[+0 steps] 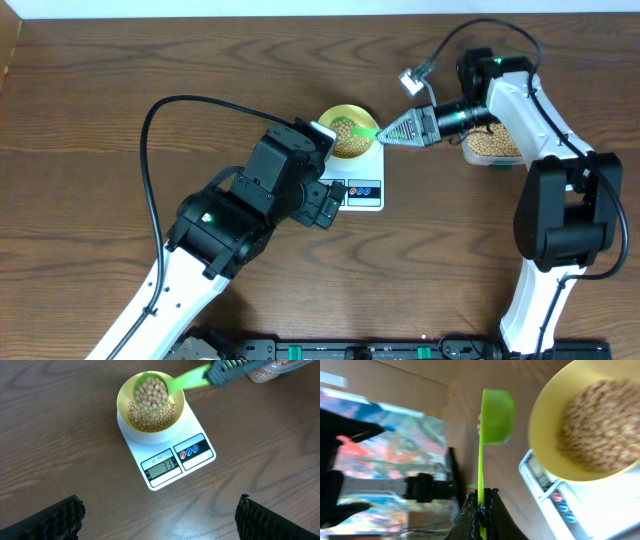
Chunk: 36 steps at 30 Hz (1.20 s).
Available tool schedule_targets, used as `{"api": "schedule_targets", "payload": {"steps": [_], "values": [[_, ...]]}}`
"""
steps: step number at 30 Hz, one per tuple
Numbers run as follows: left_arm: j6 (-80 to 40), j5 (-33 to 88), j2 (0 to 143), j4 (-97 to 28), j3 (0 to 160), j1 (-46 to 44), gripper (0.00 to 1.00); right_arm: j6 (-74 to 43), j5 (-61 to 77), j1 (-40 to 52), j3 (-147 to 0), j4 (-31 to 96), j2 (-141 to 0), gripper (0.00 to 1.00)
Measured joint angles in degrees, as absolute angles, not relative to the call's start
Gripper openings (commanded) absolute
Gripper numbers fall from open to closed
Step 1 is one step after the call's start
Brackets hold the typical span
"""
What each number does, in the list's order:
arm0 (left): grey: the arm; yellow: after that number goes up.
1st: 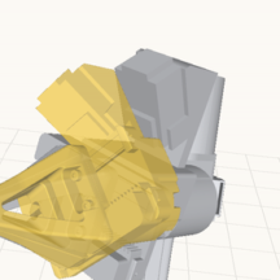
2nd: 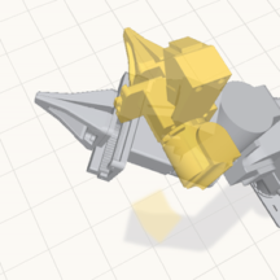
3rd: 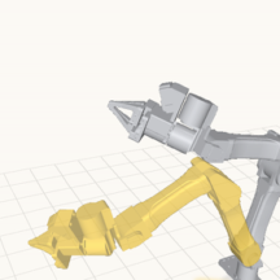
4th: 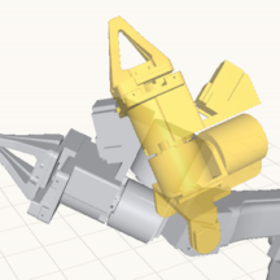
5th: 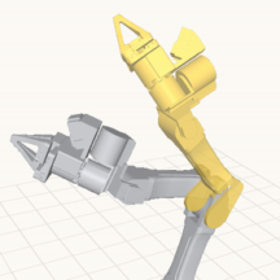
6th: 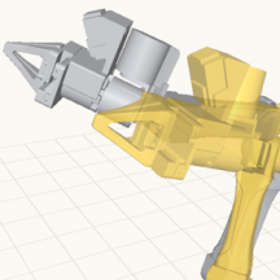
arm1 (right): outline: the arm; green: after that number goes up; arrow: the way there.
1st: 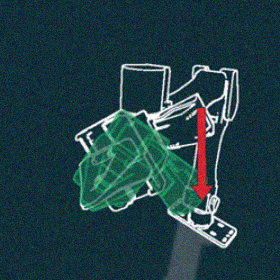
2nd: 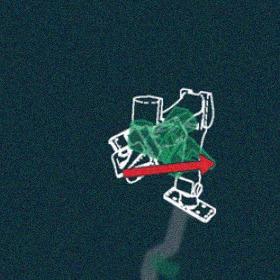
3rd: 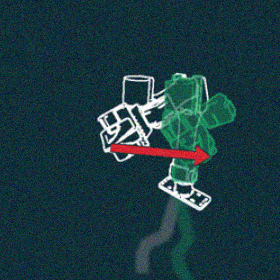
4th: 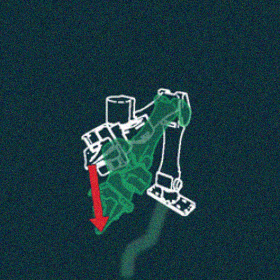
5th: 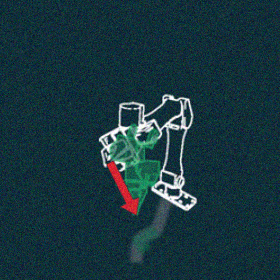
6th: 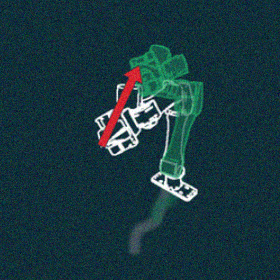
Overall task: Scoop item into bowl and weigh 50g on scale
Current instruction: 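Lift the filled scoop and carry it over the yellow bowl, then tilt the scoop with the right gripper to pour soybeans into bowl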
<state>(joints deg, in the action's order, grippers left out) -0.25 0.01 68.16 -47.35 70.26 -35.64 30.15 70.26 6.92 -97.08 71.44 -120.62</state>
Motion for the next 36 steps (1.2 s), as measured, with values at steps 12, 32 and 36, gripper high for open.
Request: {"api": "schedule_targets", "payload": {"steps": [12, 32, 36], "values": [[-0.25, -0.01, 68.16, -47.35, 70.26, -35.64, 0.99, 20.58, 59.99, 7.09, -104.09, 68.51, -120.60, 0.01], [-0.25, -0.01, 68.16, -47.37, 70.26, -35.64, 0.99, 18.48, 54.87, 9.47, -104.09, 65.89, -120.62, 0.01], [-0.25, -0.01, 68.16, -47.35, 70.26, -35.64, 0.99, 18.37, 53.98, 9.72, -104.09, 65.52, -120.62, 0.01]]}}
